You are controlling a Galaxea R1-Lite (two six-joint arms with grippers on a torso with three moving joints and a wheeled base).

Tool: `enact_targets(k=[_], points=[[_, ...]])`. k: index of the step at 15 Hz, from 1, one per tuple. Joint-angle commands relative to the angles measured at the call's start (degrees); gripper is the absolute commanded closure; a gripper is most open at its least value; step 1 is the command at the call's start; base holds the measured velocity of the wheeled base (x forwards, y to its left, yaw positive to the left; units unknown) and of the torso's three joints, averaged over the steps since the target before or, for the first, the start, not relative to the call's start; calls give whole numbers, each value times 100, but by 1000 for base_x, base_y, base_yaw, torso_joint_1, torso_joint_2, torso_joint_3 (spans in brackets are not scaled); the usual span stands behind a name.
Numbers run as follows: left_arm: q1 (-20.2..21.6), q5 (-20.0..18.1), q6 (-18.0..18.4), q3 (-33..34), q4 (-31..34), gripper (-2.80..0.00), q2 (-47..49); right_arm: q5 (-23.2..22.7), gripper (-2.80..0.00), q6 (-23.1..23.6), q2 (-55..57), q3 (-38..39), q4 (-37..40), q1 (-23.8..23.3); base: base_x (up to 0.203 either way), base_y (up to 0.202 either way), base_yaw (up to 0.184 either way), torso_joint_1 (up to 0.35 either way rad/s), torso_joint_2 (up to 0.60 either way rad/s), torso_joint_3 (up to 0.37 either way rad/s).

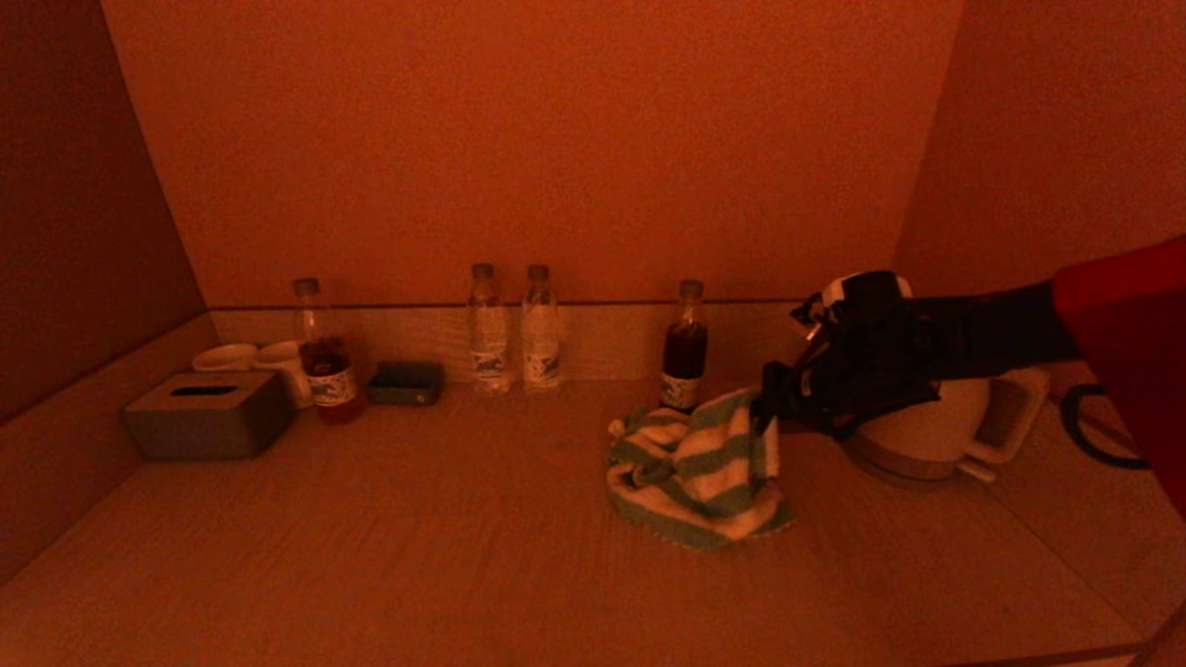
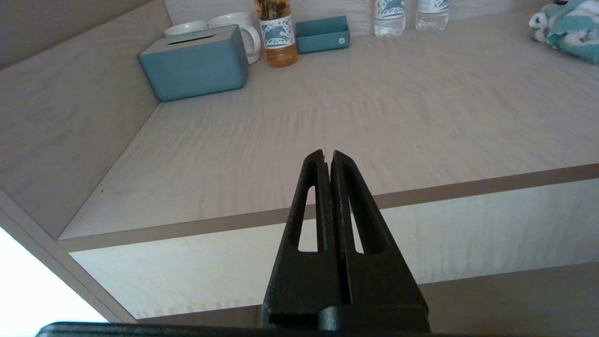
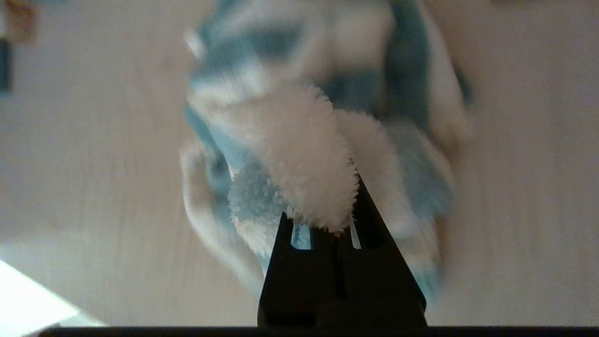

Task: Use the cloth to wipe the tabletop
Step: Sweep the stains on the table

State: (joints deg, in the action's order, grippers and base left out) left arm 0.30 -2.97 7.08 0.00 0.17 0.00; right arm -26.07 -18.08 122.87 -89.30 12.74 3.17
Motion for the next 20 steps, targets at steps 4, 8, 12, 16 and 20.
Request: enact_targets(k=[4, 8, 12, 16, 20], points=[[5, -1, 4, 0, 1, 0, 0, -302, 0, -283, 694, -430, -773, 26, 0, 0, 0, 0, 0, 0], [5, -1, 4, 0, 1, 0, 0, -548, 0, -327, 914, -571, -738, 78, 0, 0, 0, 0, 0, 0], [5, 7, 4, 0, 1, 0, 0, -655, 0, -306, 815, -460, -648, 169, 0, 0, 0, 0, 0, 0], [-4, -1, 4, 0, 1, 0, 0, -1004, 0, -230, 586, -134, -643, 192, 0, 0, 0, 0, 0, 0], [5, -1, 4, 0, 1, 0, 0, -1464, 0, 333, -333, 1019, -646, 335, 0, 0, 0, 0, 0, 0]])
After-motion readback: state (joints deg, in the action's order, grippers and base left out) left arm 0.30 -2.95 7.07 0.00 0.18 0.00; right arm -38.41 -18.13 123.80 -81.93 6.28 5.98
